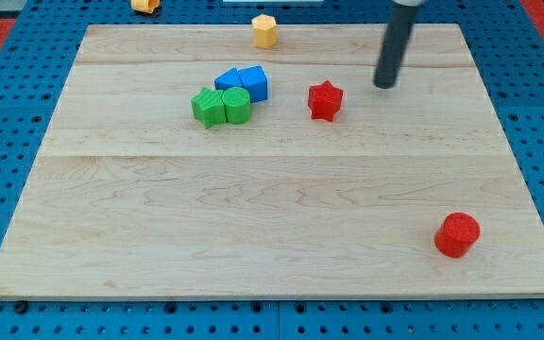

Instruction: Move the red star to the top left side of the red circle

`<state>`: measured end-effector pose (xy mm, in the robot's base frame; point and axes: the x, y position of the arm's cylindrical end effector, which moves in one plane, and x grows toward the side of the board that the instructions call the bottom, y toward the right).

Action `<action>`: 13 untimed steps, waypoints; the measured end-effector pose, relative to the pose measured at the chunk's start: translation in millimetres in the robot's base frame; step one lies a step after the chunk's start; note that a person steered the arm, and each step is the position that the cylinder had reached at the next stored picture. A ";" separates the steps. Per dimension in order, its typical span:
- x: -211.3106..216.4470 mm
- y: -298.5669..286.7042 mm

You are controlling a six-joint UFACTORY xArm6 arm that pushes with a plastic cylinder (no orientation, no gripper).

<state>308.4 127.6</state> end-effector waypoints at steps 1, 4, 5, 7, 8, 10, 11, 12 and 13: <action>-10.0 -8.8; 3.2 -12.0; -5.8 -43.3; 33.2 -96.1; 82.1 -43.4; 41.3 24.4; 88.5 34.8; 137.0 31.8; 165.4 30.4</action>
